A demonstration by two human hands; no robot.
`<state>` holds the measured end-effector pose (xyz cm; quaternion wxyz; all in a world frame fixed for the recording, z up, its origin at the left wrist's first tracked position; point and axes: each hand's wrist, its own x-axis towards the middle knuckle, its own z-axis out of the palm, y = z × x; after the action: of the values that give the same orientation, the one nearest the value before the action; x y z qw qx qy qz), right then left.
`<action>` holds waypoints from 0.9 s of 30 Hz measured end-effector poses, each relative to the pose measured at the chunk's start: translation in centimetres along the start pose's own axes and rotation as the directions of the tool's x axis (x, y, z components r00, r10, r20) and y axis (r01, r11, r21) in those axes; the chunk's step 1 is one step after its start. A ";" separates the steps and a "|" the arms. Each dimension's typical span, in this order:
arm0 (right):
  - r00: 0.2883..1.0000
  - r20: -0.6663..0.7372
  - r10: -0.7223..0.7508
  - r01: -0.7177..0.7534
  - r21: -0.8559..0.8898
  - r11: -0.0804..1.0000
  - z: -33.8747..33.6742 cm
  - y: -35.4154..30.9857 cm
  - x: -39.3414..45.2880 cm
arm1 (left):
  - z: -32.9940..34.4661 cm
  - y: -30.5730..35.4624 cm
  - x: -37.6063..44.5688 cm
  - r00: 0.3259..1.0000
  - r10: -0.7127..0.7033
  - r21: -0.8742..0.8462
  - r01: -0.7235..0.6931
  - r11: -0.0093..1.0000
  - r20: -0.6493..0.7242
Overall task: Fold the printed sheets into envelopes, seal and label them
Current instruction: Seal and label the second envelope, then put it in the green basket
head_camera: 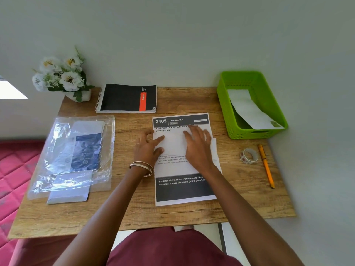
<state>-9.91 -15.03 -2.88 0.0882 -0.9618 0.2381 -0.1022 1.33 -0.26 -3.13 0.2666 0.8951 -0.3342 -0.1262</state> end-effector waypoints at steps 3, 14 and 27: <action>0.976 0.114 -0.184 0.178 0.057 0.982 0.6 -2.1 0.0 | -0.2 0.2 0.1 0.994 0.107 0.209 -0.109 0.972 0.023; 0.952 0.306 0.026 -0.036 0.027 0.999 -0.6 2.2 -2.3 | -0.5 0.9 -0.4 0.978 0.082 0.466 -0.163 0.869 0.190; 0.878 0.458 0.136 -0.047 -0.200 0.979 -3.5 6.3 -3.5 | -2.8 1.3 1.3 0.893 0.290 0.681 -0.450 0.579 0.343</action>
<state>-16.55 -19.29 -1.45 0.0591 -0.9495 0.2633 0.1603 2.66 -0.86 -0.15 -0.1363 0.8170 -0.5602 -0.0063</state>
